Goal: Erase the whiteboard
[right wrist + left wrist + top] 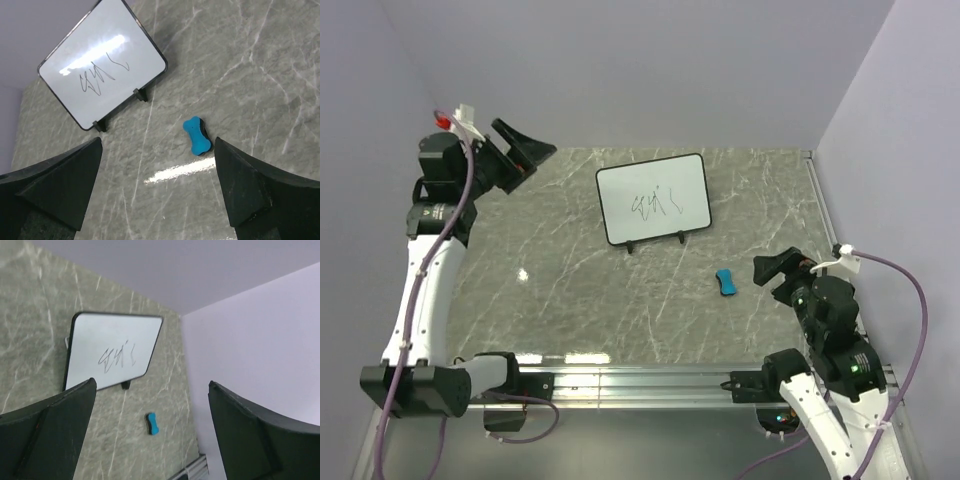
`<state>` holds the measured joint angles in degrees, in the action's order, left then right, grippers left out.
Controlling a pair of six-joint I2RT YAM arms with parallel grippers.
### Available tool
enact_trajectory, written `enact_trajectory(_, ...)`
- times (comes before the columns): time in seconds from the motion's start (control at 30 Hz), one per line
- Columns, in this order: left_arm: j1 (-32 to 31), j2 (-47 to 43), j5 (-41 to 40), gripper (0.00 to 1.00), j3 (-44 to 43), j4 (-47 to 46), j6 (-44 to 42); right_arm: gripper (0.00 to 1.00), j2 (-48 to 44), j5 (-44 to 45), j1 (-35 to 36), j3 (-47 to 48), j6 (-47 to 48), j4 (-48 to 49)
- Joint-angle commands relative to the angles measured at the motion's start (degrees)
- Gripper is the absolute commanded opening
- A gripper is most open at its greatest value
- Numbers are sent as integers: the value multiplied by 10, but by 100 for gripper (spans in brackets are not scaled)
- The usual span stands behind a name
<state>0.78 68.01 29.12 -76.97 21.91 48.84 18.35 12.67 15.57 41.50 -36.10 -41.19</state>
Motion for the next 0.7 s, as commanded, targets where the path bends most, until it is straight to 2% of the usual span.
enact_trajectory(0.0,-22,-36,-107,99,-104,83,-10,100,-10,5,8,28,5,-4)
enact_trajectory(0.03,-22,-45,-135,99,-105,96,12,100,-9,0,8,31,2,-4)
enact_trajectory(0.07,-22,-54,-167,99,-61,95,19,100,-2,-4,9,36,1,-2)
enact_trajectory(0.1,-21,-78,-162,99,-20,76,20,100,5,-12,8,39,1,0)
enact_trajectory(0.13,-17,-88,-131,99,34,32,24,100,12,-25,8,44,2,1)
enact_trajectory(0.17,11,-88,-45,99,132,-36,34,100,33,-27,8,66,2,-1)
enact_trajectory(0.27,11,-23,104,99,242,-112,82,99,76,-19,8,133,25,-27)
enact_trajectory(0.33,-5,-13,82,99,235,-124,69,99,90,-1,9,163,35,-46)
enact_trajectory(0.37,-35,-22,47,99,209,-102,52,100,103,4,9,183,38,-49)
enact_trajectory(0.4,-45,-35,-17,99,176,-50,17,100,111,3,9,193,44,-53)
enact_trajectory(0.43,-60,-38,-57,99,103,-18,2,100,119,-4,9,200,46,-56)
enact_trajectory(0.47,-66,-41,-95,99,76,2,-6,100,143,-26,9,212,48,-61)
enact_trajectory(0.5,-67,-48,-154,99,61,8,-7,100,161,-34,9,220,48,-68)
enact_trajectory(0.53,-66,-52,-175,99,73,-10,6,100,180,-40,9,227,47,-86)
enact_trajectory(0.57,-63,-53,-187,99,91,-29,9,100,222,-50,9,241,51,-94)
enact_trajectory(0.6,-54,-39,-139,99,105,-61,-11,100,244,-55,9,249,60,-105)
enact_trajectory(0.63,-46,-22,-124,89,107,-52,-18,100,286,-57,9,263,65,-106)
enact_trajectory(0.67,-46,-2,-112,83,97,-33,-27,100,306,-56,9,270,67,-106)
